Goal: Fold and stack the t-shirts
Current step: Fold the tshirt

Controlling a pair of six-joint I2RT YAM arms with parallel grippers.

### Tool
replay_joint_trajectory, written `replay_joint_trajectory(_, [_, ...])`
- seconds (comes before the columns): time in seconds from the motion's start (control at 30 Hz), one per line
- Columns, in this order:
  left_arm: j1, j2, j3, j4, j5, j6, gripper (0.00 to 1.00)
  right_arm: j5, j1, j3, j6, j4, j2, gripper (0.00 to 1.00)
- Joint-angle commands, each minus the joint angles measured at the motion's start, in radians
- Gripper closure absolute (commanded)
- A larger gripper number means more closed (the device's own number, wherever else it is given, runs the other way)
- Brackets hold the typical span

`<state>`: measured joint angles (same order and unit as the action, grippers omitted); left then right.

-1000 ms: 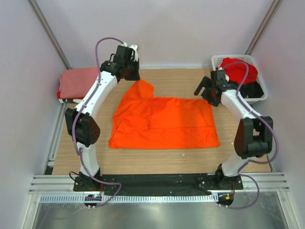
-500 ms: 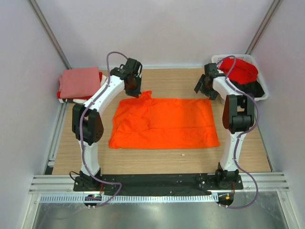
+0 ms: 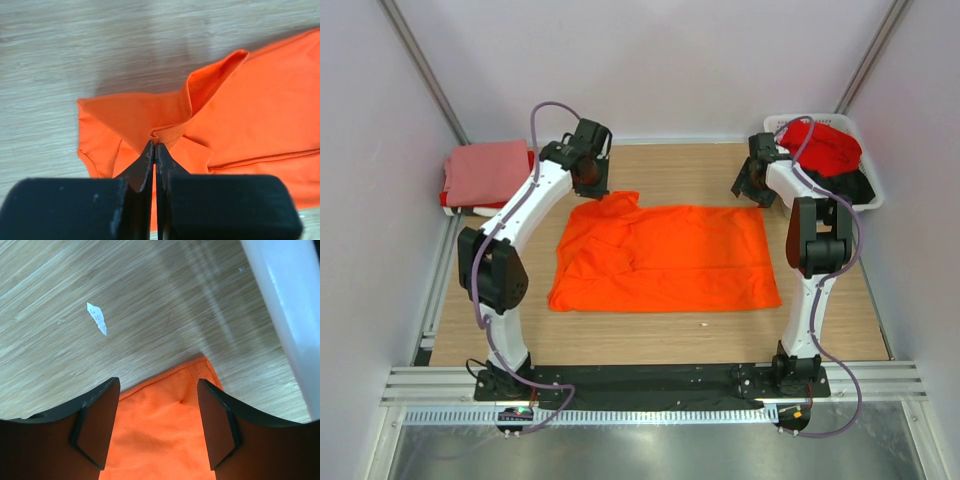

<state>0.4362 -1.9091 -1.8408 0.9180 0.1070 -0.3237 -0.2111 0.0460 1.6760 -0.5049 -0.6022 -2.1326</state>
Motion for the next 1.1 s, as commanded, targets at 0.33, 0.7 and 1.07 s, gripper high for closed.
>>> replay_joint_trajectory(0.33, [-0.06,0.073,0.008,-0.004,0.068,0.031,1.0,-0.016,-0.034,-0.006,-0.003,0.007,-0.084,0.32])
replay_joint_trajectory(0.7, [-0.079,0.047,-0.003,0.01,0.053,0.021,1.0,0.001,-0.034,-0.021,-0.006,0.021,-0.107,0.44])
replay_joint_trajectory(1.07, [-0.096,0.03,-0.005,0.009,0.03,0.022,1.0,0.022,-0.034,-0.061,-0.003,0.038,-0.078,0.99])
